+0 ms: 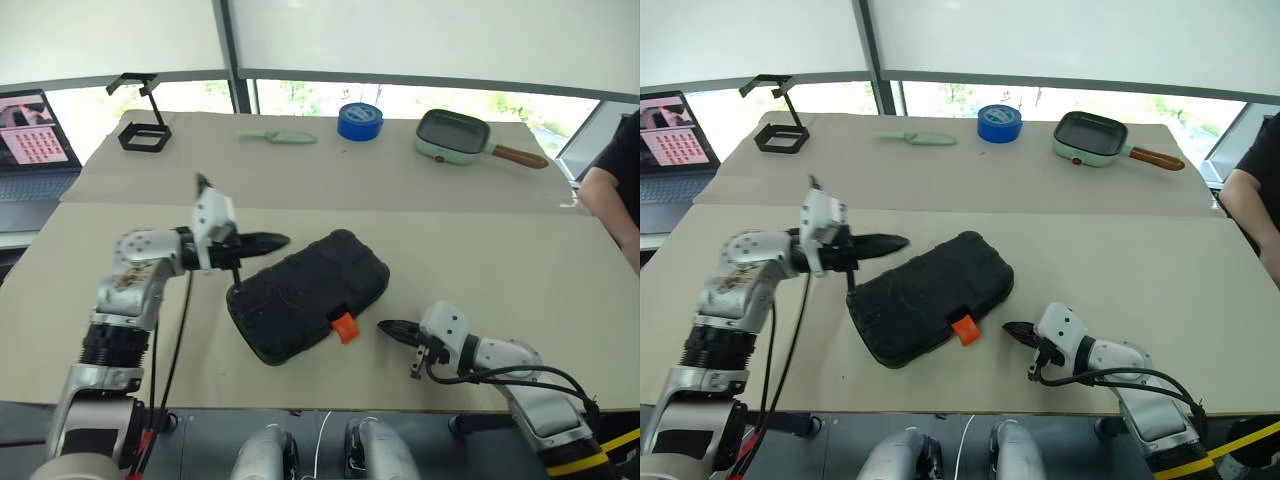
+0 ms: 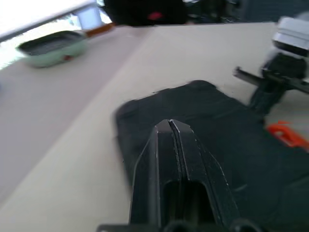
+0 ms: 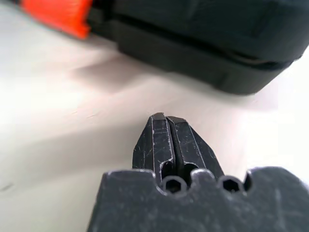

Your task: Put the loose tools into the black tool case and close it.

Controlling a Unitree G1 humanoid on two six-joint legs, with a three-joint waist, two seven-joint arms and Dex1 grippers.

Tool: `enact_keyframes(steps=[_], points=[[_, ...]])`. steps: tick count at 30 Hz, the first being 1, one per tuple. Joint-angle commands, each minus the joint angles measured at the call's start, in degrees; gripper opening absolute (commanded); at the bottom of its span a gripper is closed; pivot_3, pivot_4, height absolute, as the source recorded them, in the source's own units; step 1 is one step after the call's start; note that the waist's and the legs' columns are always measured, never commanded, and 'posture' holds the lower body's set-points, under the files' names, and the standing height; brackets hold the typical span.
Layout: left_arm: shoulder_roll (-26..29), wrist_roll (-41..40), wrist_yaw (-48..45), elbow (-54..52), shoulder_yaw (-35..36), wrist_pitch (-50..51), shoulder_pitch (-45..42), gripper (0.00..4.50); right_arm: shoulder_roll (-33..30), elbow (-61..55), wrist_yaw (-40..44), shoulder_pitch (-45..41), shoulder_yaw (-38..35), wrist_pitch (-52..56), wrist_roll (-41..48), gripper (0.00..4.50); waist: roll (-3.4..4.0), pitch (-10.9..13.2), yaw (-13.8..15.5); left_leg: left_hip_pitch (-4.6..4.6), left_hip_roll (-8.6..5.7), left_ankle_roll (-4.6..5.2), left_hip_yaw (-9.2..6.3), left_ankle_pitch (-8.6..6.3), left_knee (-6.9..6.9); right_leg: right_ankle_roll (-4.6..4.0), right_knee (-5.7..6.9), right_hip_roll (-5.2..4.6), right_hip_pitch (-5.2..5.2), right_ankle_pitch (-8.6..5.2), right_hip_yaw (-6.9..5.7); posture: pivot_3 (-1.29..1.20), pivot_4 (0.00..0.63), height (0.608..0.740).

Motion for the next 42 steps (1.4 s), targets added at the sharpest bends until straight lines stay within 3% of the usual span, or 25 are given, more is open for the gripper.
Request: enact_keyframes(steps=[1, 4, 8, 11, 15, 32, 42], points=[[-1.6, 6.6, 1.9, 2.9, -5.3, -0.1, -2.0, 0.03, -0.9, -5.0, 0.7, 1.4, -1.2, -0.1, 0.5, 0.00, 0.00, 0.0, -0.2, -0.02, 0.02, -0.02, -0.01, 0.01, 0.00, -0.01, -0.01, 0.03, -0.01, 0.00, 0.01, 0.00, 0.150, 0.740], [-0.9, 13.0, -0.4, 5.8, -11.4, -5.0, -1.6, 0.03, -1.0, -8.2, 0.9, 2.9, -0.4, 0.3, 0.5, 0.00, 0.05, -0.1, -0.1, 0.02, 0.07, -0.06, -0.05, 0.04, 0.00, -0.03, 0.02, 0.07, -0.01, -0.01, 0.08, 0.00, 0.150, 0.740], [-2.5, 16.2, 1.8, 7.6, -14.7, -3.4, 1.0, 0.03, 0.9, -13.9, -0.9, 4.7, 0.9, 4.1, 2.1, 0.00, 0.29, -0.7, 0.2, 0.35, 0.08, 0.07, -0.08, -0.05, -0.02, -0.05, -0.01, -0.02, 0.29, -0.03, 0.16, 0.00, 0.150, 0.740], [-2.6, 15.5, 1.9, 6.3, -14.6, -2.6, 3.6, 0.03, 2.6, -15.5, -2.5, 5.6, 2.1, 5.3, 1.5, 0.00, 0.35, -1.4, 0.4, 0.84, 0.08, 0.72, -0.16, -0.49, -0.22, 0.05, -0.17, -0.28, 0.86, -0.14, 0.16, 0.00, 0.150, 0.740], [-2.7, 14.4, 2.5, 4.4, -14.0, -0.2, 5.0, 0.03, 5.6, -14.5, -4.7, 4.6, 4.3, 5.7, -0.3, 0.00, 0.40, -2.0, 0.5, 1.15, 0.08, 0.78, -0.20, -0.65, -0.27, -0.13, -0.25, -0.54, 1.13, -0.37, 0.17, 0.00, 0.150, 0.740], [-2.8, 13.2, 4.6, 2.2, -11.9, 3.9, 5.7, 0.03, 8.6, -5.6, -4.9, -1.1, 8.8, 7.9, -3.6, 0.00, 0.44, -2.5, 0.5, 1.20, 0.06, 0.76, -0.23, -0.65, -0.46, -0.26, -0.30, -0.61, 1.12, -0.48, 0.20, 0.00, 0.150, 0.740], [-2.6, 13.2, 5.0, 1.5, -11.4, 5.8, 6.7, 0.03, 13.3, -3.0, -5.4, -5.0, 8.1, 2.1, -3.6, 0.00, 0.45, -2.5, 0.4, 1.20, 0.06, 0.67, -0.24, -0.59, -0.61, -0.28, -0.32, -0.61, 1.07, -0.51, 0.22, 0.00, 0.150, 0.740]])
